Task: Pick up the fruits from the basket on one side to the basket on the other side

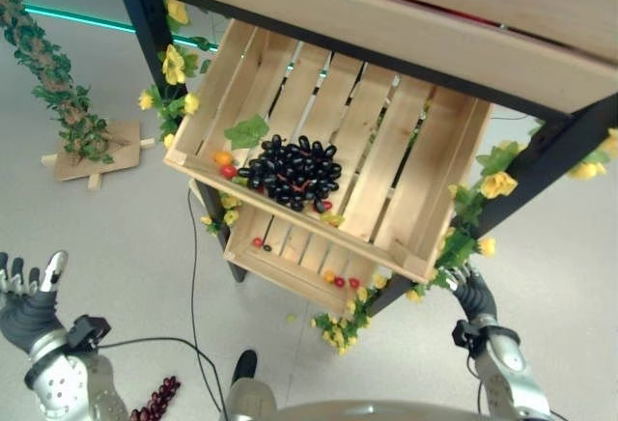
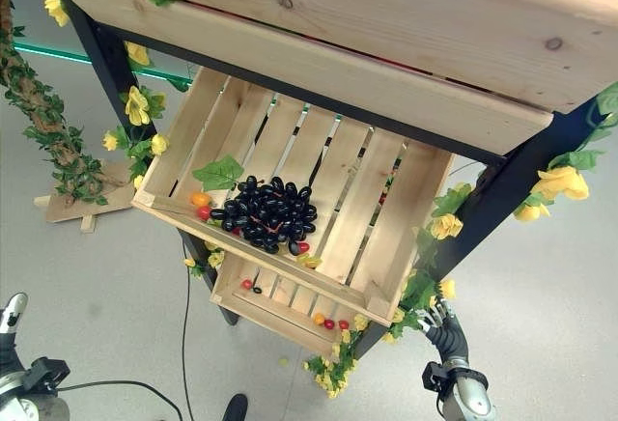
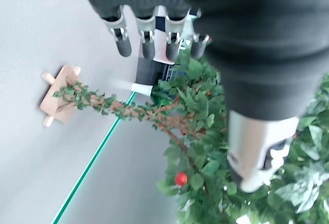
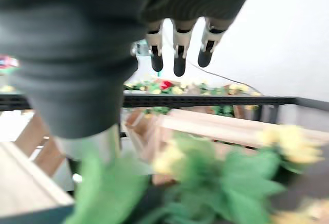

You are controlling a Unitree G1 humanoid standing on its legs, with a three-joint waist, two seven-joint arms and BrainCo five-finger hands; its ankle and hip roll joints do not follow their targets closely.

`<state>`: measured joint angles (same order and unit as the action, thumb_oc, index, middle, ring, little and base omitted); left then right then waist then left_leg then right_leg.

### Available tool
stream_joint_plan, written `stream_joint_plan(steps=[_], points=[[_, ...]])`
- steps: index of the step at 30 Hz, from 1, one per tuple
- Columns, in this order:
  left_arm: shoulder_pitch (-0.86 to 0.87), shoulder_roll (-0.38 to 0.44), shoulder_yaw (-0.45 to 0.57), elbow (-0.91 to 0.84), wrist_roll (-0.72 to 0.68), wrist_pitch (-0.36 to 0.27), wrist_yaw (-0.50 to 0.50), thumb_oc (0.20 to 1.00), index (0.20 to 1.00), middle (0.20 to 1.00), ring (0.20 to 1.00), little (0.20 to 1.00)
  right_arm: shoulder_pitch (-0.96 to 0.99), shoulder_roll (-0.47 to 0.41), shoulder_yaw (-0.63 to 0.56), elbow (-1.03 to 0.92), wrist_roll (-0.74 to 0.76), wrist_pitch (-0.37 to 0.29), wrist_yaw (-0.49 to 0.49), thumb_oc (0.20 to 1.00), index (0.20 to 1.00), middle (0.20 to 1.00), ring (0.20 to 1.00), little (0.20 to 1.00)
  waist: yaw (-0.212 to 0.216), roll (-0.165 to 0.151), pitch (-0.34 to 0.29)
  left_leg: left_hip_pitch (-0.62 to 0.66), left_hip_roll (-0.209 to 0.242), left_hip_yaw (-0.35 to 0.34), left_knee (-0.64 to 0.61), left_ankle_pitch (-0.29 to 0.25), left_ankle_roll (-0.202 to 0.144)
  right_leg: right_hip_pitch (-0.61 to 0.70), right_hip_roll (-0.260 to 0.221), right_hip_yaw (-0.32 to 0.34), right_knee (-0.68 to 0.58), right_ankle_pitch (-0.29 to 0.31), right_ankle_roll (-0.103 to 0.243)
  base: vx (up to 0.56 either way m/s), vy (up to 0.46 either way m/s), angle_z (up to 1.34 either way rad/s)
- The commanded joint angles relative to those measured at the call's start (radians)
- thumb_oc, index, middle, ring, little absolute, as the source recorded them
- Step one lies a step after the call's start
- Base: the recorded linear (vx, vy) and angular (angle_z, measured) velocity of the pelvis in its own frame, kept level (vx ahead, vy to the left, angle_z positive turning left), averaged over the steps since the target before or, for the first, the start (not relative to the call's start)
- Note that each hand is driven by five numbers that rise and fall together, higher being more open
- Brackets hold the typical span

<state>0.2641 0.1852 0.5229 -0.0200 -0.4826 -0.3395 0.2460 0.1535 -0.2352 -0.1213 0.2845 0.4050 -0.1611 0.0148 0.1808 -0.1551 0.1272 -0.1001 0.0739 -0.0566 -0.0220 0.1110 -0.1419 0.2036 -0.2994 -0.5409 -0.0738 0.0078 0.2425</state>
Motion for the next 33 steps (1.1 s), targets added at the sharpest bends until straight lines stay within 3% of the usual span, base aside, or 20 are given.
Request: stream_joint_plan(steps=[1,8,14,20,26,33], points=[[-0.007,0.074,-0.006,-0.051,0.094,-0.041,-0.037,1.000,1.000,1.000,1.000,1.000,-0.066,-0.040,-0.078,-0.087,0.025,-0.099,-0.021,1.000,1.000,1.000,1.000,1.000,0.005,0.035,-0.020,0.131,-0.081,0.037,-0.014,-0.139,0.119,-0.142,0.036,0.009,0.086,0.119,-0.071,0.00,0.000,0.00],[0.047,0.144,-0.102,-0.089,0.200,-0.011,-0.149,1.000,1.000,1.000,1.000,1.000,-0.064,-0.046,-0.111,-0.195,-0.008,-0.119,-0.020,1.000,1.000,1.000,1.000,1.000,-0.012,0.046,-0.018,0.133,-0.087,0.053,-0.006,-0.146,0.126,-0.152,0.029,0.023,0.091,0.127,-0.067,-0.02,0.021,0.00],[0.078,0.160,-0.191,-0.104,0.171,0.004,-0.231,1.000,1.000,1.000,1.000,1.000,-0.056,-0.045,-0.105,-0.201,-0.028,-0.120,-0.024,1.000,1.000,1.000,1.000,1.000,-0.031,0.051,-0.013,0.137,-0.087,0.083,0.010,-0.157,0.133,-0.172,0.024,0.046,0.099,0.136,-0.062,-0.04,0.049,-0.11],[0.129,0.202,-0.273,-0.119,0.172,0.018,-0.305,1.000,1.000,1.000,1.000,1.000,-0.048,-0.050,-0.122,-0.219,-0.058,-0.124,-0.039,1.000,1.000,1.000,1.000,1.000,-0.064,0.044,0.014,0.135,-0.095,0.159,0.081,-0.201,0.146,-0.236,-0.005,0.099,0.134,0.199,-0.037,-0.05,0.078,-0.44],[0.153,0.204,-0.284,-0.119,0.171,0.022,-0.307,1.000,1.000,1.000,1.000,1.000,-0.027,-0.047,-0.117,-0.240,-0.079,-0.120,-0.046,1.000,1.000,1.000,1.000,1.000,-0.079,0.037,0.036,0.147,-0.112,0.213,0.110,-0.229,0.162,-0.270,-0.024,0.129,0.135,0.255,-0.019,-0.06,0.084,-0.59],[0.212,0.172,-0.209,-0.153,0.211,0.009,-0.280,1.000,1.000,1.000,1.000,1.000,0.163,-0.001,-0.134,-0.342,-0.109,-0.099,0.033,1.000,1.000,1.000,1.000,1.000,-0.136,0.033,0.049,0.181,-0.141,0.256,0.103,-0.246,0.185,-0.315,-0.029,0.124,0.161,0.302,-0.009,-0.03,0.076,-0.26]])
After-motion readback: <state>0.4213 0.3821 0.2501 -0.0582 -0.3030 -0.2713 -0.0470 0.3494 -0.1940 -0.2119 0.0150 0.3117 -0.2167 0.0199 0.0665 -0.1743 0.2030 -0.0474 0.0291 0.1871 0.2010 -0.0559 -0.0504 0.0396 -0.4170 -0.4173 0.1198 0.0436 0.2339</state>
